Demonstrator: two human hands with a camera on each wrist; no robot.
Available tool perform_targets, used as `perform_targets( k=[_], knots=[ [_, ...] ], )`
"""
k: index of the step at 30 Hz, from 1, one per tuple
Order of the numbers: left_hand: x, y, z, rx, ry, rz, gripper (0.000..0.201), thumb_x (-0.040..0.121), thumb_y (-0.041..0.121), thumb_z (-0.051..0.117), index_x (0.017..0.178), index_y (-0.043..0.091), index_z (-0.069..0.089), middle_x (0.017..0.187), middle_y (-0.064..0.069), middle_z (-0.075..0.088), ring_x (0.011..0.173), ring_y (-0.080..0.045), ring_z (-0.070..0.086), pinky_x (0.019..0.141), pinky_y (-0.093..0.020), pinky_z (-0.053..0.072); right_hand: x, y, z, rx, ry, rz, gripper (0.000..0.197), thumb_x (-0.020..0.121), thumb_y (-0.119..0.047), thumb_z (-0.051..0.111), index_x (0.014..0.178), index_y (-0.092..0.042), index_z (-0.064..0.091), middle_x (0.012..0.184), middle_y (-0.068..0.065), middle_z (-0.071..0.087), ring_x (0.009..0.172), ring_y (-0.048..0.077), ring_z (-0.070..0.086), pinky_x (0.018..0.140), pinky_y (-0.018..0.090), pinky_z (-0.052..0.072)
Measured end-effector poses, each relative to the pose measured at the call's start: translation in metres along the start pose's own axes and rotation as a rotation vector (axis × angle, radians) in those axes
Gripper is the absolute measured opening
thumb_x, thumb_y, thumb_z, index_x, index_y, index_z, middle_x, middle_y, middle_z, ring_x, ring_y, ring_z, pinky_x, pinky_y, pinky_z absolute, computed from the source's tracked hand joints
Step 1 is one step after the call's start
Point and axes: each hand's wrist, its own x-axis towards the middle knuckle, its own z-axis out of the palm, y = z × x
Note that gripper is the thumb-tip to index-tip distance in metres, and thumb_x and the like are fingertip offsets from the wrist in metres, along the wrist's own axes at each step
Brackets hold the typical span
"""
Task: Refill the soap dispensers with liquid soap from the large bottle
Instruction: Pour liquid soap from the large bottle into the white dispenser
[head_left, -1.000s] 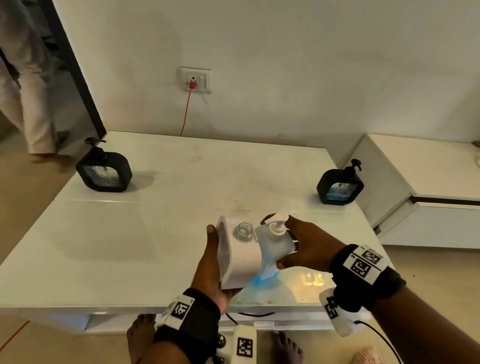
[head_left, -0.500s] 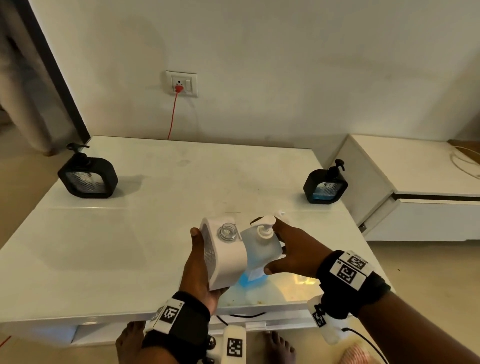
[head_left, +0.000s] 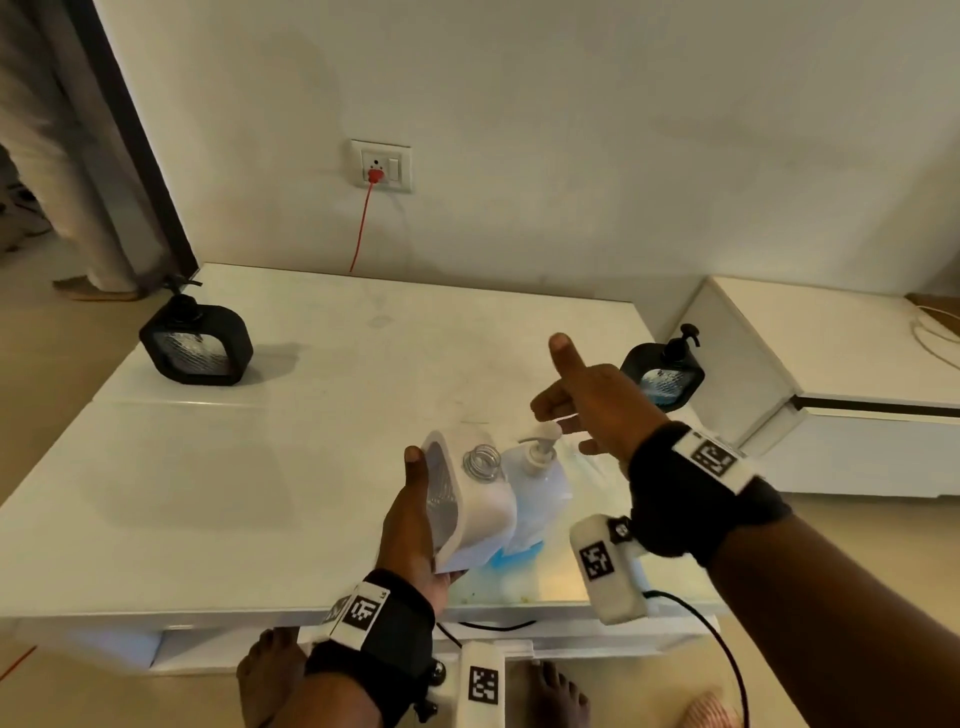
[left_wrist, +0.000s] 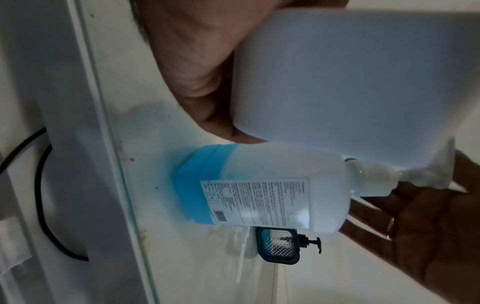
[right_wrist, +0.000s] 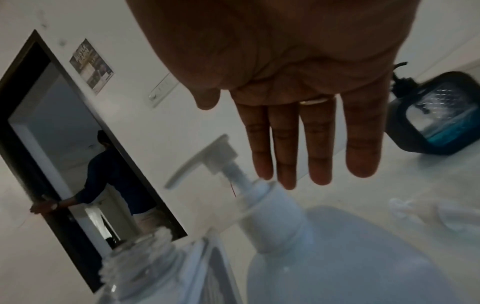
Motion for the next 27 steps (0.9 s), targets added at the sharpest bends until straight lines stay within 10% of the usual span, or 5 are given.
perform_targets(
  k=[8, 14, 27],
  knots=[
    [0.008, -0.001, -0.002, 0.025, 0.054, 0.054, 0.080, 0.069, 0.081, 0.059, 0.131, 0.032, 0.068, 0.124, -0.009, 0.075, 0.114, -0.035, 0.071, 0.073, -0.043, 0.062, 0.003, -0.013, 0.025, -0.239, -0.070, 0.162, 0.095, 0.090, -0.078, 0.019, 0.115, 0.001, 0.066, 0.111, 0.019, 0.068, 0.081, 0.025, 0.057, 0.095, 0.045, 0.049],
    [0.013, -0.004, -0.003, 0.035, 0.089, 0.073, 0.102, 0.049, 0.089, 0.075, 0.133, 0.032, 0.067, 0.125, -0.009, 0.074, 0.115, -0.035, 0.071, 0.086, -0.054, 0.061, 0.005, -0.012, 0.027, -0.277, -0.078, 0.187, 0.074, 0.088, -0.080, 0.025, 0.076, -0.014, 0.056, 0.078, 0.005, 0.058, 0.082, 0.028, 0.061, 0.093, 0.049, 0.052],
    [0.013, -0.007, -0.002, 0.044, 0.097, 0.035, 0.095, 0.054, 0.086, 0.066, 0.132, 0.032, 0.067, 0.121, -0.010, 0.076, 0.111, -0.035, 0.073, 0.085, -0.054, 0.062, 0.020, -0.007, 0.040, -0.368, -0.059, 0.193, 0.056, 0.095, -0.063, 0.037, 0.075, -0.015, 0.058, 0.078, 0.004, 0.062, 0.077, 0.023, 0.059, 0.086, 0.038, 0.048]
  ],
)
